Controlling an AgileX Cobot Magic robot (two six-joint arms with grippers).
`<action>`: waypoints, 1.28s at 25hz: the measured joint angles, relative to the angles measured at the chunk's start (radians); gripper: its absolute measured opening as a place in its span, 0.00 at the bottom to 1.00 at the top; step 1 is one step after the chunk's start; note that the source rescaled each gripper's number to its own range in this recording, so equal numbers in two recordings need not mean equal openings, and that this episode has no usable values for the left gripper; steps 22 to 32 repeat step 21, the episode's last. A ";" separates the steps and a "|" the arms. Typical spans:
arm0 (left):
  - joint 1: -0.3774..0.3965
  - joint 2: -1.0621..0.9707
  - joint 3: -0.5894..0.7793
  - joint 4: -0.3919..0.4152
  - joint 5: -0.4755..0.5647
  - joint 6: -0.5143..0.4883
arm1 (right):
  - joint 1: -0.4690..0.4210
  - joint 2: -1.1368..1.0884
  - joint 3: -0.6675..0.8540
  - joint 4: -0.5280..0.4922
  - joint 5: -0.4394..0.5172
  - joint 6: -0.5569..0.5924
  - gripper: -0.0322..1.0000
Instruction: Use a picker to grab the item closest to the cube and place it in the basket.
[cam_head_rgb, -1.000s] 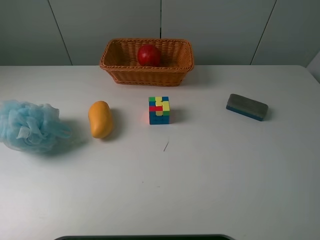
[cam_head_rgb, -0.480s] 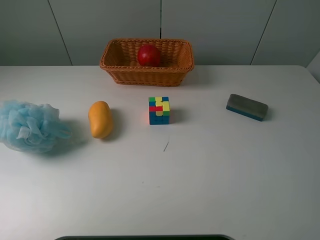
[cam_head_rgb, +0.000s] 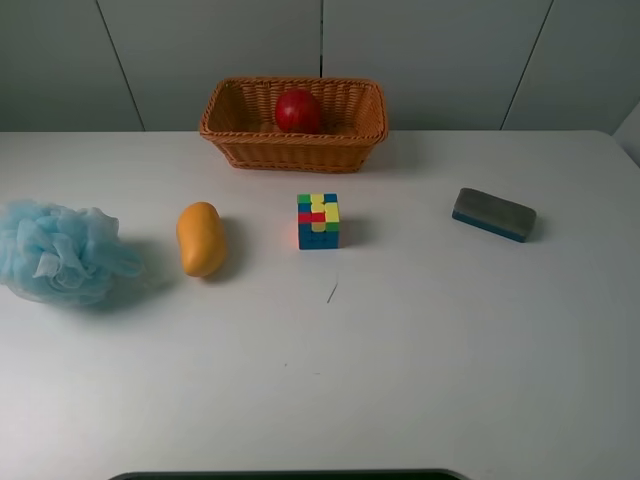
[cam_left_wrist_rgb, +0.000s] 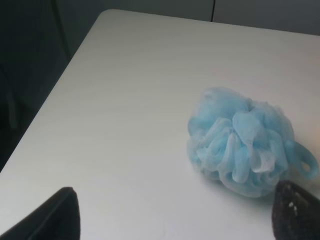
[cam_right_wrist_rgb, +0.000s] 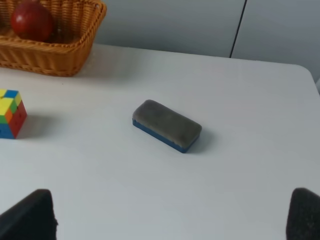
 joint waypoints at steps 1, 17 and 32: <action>0.000 0.000 0.000 0.000 0.000 0.000 | 0.002 -0.005 0.014 -0.009 0.000 0.011 0.97; 0.000 0.000 0.000 0.004 0.000 0.000 | 0.008 -0.009 0.024 -0.085 -0.003 0.113 0.97; 0.000 0.000 0.000 0.004 0.000 0.000 | 0.008 -0.009 0.024 -0.085 -0.003 0.113 0.97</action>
